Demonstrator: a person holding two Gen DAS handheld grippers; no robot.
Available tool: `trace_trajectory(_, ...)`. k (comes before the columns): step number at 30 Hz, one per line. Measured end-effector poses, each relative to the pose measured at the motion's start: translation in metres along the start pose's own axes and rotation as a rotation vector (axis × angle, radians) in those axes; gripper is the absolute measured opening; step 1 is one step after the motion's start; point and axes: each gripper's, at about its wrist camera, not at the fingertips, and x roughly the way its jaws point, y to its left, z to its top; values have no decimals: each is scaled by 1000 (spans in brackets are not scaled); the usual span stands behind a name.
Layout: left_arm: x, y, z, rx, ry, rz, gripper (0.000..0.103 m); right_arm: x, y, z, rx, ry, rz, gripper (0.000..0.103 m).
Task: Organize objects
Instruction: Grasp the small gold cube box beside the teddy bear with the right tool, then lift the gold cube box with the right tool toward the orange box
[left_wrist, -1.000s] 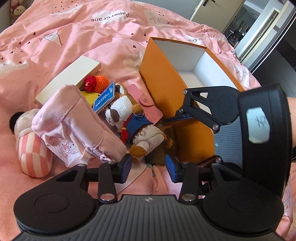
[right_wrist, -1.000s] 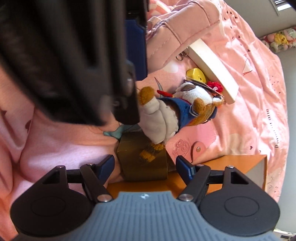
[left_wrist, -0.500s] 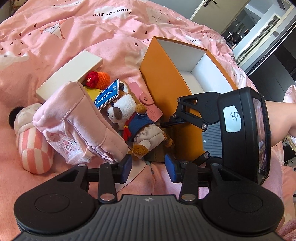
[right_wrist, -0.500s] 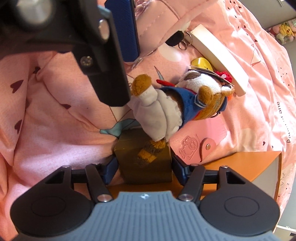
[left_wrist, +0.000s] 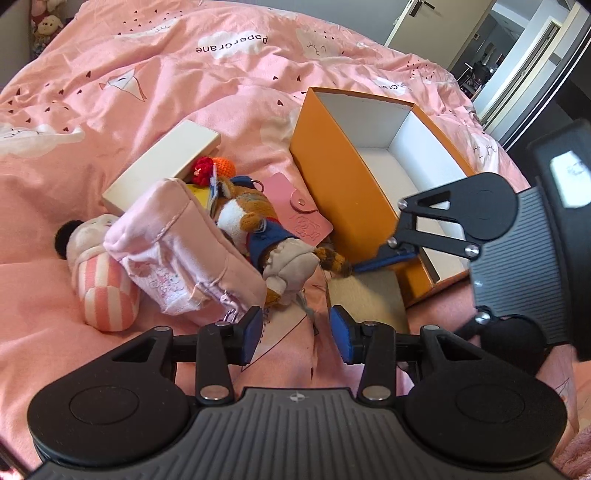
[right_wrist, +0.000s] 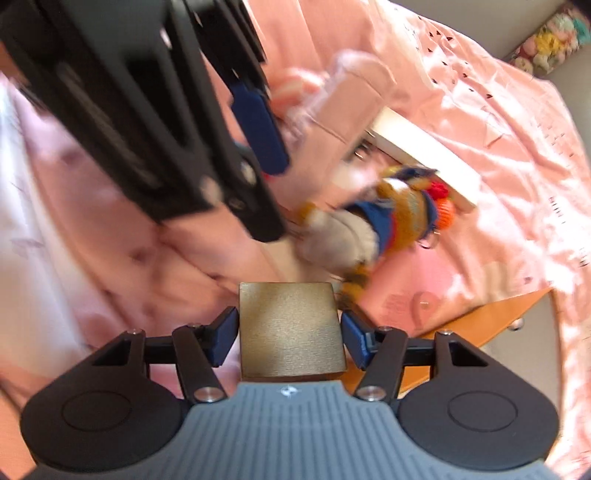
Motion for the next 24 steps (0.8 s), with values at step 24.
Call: trace_trajectory(24,27,-14,-37,6,141,46,53,26,70,-53,233,-124,-26,71)
